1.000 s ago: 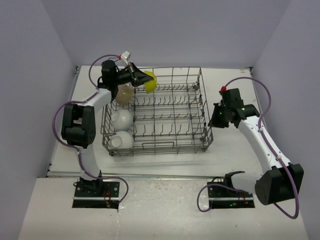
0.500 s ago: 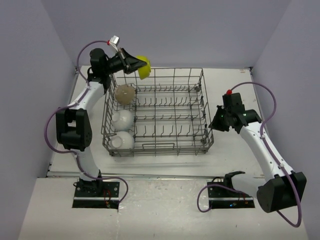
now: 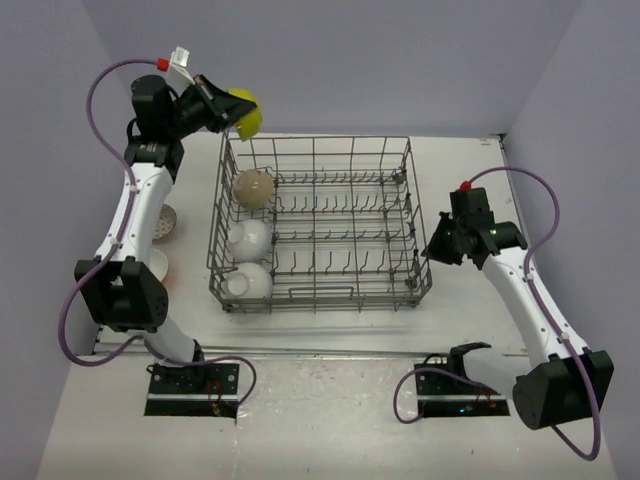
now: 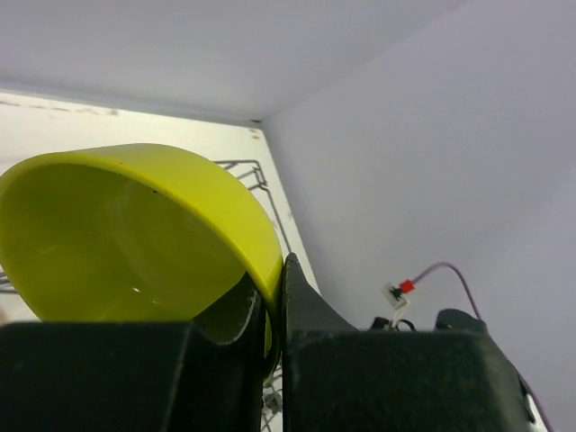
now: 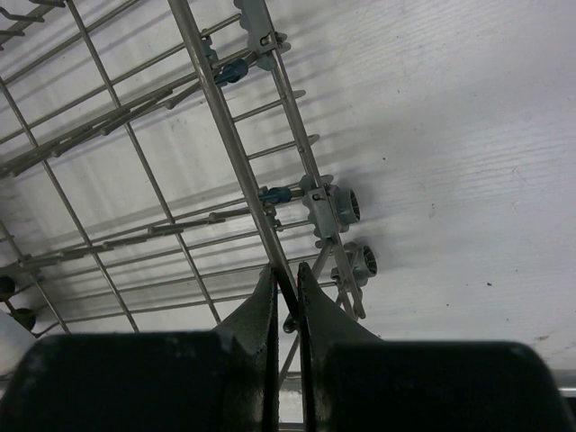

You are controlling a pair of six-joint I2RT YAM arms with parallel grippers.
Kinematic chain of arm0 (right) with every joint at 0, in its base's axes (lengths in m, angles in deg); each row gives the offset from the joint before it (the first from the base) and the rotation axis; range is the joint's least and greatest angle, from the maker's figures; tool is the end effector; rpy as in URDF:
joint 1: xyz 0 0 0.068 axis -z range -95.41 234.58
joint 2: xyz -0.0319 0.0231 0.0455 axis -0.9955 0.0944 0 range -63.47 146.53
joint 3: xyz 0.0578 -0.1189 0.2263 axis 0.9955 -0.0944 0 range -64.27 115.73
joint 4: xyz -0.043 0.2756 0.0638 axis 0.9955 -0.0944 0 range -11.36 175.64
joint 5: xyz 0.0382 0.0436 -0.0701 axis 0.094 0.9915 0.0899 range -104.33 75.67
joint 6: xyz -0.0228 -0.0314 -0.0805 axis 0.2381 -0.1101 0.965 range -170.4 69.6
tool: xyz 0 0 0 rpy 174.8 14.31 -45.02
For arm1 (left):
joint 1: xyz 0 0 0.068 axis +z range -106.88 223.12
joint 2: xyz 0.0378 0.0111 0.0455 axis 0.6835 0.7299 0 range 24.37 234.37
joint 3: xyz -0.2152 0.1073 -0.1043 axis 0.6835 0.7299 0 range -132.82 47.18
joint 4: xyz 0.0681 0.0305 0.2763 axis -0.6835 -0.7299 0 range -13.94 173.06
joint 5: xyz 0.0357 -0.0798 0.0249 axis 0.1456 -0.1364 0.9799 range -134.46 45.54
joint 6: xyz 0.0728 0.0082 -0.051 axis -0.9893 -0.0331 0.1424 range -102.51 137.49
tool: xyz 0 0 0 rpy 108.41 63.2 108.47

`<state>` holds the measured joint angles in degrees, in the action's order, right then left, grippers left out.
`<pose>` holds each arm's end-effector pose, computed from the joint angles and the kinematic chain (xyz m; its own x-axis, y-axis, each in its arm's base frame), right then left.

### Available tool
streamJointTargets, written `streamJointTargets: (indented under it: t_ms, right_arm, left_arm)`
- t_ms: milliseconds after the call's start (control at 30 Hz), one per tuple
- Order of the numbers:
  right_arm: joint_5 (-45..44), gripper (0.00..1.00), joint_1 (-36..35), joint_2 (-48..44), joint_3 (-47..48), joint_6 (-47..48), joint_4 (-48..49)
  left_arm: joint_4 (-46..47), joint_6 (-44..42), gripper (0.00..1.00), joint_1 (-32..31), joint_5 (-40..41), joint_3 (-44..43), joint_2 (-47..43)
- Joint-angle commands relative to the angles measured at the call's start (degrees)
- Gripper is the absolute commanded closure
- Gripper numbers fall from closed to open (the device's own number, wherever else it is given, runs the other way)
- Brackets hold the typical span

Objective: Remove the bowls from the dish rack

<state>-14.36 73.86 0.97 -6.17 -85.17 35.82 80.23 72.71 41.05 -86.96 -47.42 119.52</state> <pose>0.2679 0.0508 0.2437 -0.7763 0.4334 -0.4577 0.3128 0.8953 0.3172 0.4448 -0.0697 0.4150 -0.6091 -0.5838 -0.5368 0.3512 0.4082 -0.8426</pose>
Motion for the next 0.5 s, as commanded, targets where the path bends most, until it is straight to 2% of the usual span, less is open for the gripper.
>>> streamJointTargets:
  t_ms: [0,167,300,467]
  right_arm:
    - [-9.02,1.00,3.77,-0.99,0.52,-1.80,-3.70]
    - [-8.14,1.00,4.39,-0.38,0.52,-0.13,-3.70]
    - [-7.26,1.00,4.39,0.15,0.87,0.75,-3.70]
    - [-6.03,1.00,4.39,0.59,1.83,1.71,-3.79]
  left_arm:
    - [-9.02,-6.96,1.00,4.50,7.59,-1.98,-4.97]
    - [-21.39,-16.27,1.00,7.51,15.15,-7.59,-6.82]
    - [-28.71,-21.03,1.00,7.51,27.08,-10.59,-7.79]
    - [-35.29,-24.11,1.00,7.51,37.29,-7.71,-7.97]
